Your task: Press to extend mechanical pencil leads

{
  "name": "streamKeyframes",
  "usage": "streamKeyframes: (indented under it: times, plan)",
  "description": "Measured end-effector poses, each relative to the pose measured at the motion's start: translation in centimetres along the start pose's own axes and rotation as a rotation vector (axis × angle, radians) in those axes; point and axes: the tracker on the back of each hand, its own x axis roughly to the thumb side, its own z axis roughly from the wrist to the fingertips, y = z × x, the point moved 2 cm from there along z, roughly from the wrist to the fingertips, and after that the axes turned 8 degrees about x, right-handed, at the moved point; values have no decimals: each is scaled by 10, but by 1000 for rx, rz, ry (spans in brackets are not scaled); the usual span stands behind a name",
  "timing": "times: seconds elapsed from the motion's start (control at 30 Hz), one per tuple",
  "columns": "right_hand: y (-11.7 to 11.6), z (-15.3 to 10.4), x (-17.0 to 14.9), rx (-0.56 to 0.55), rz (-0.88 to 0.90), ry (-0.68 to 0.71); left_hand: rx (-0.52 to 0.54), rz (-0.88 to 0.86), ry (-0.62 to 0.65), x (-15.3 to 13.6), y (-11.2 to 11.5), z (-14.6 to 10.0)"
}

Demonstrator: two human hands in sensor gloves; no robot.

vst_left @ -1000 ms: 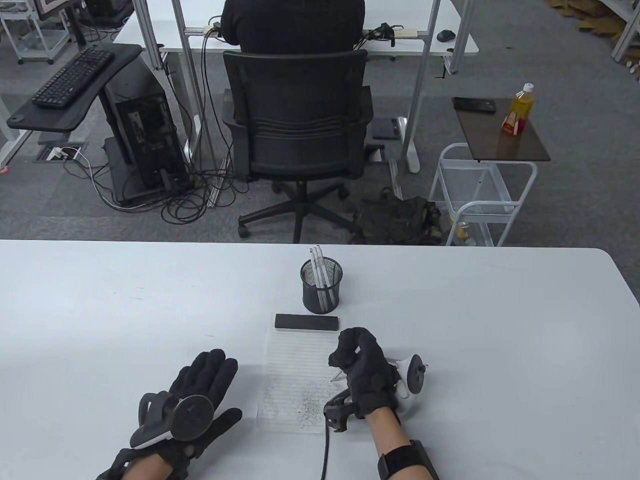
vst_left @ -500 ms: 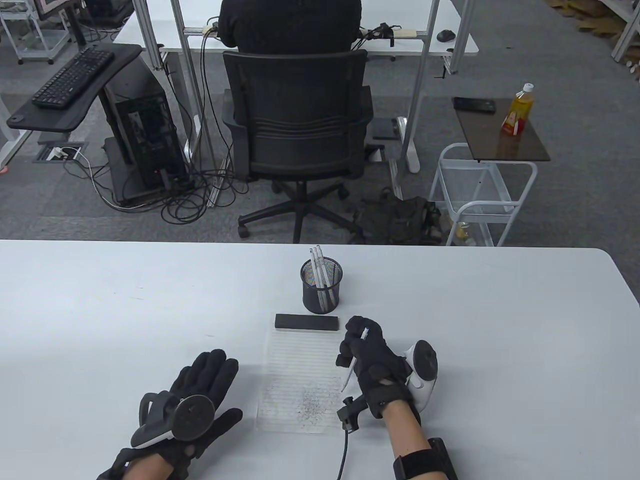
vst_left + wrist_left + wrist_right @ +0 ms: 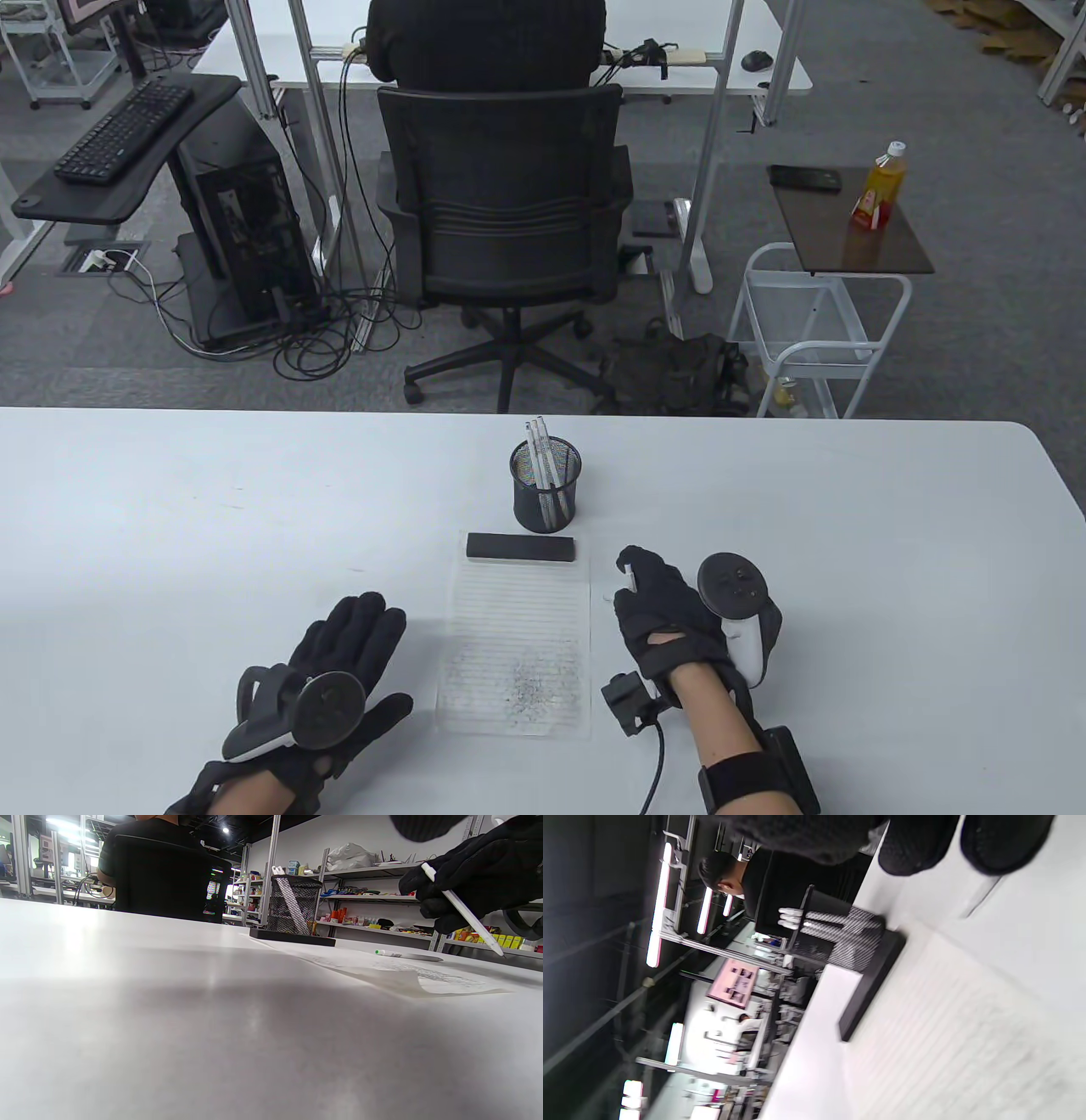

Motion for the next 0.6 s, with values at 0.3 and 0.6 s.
streamKeyframes:
  times: [0.3,0.6]
  plan:
    - [-11,16,-5,-35,-313,-208,-4,5,2,1,0,0]
    - [-31,31,0,-44,-759,-340,-18,11,6,2,2,1]
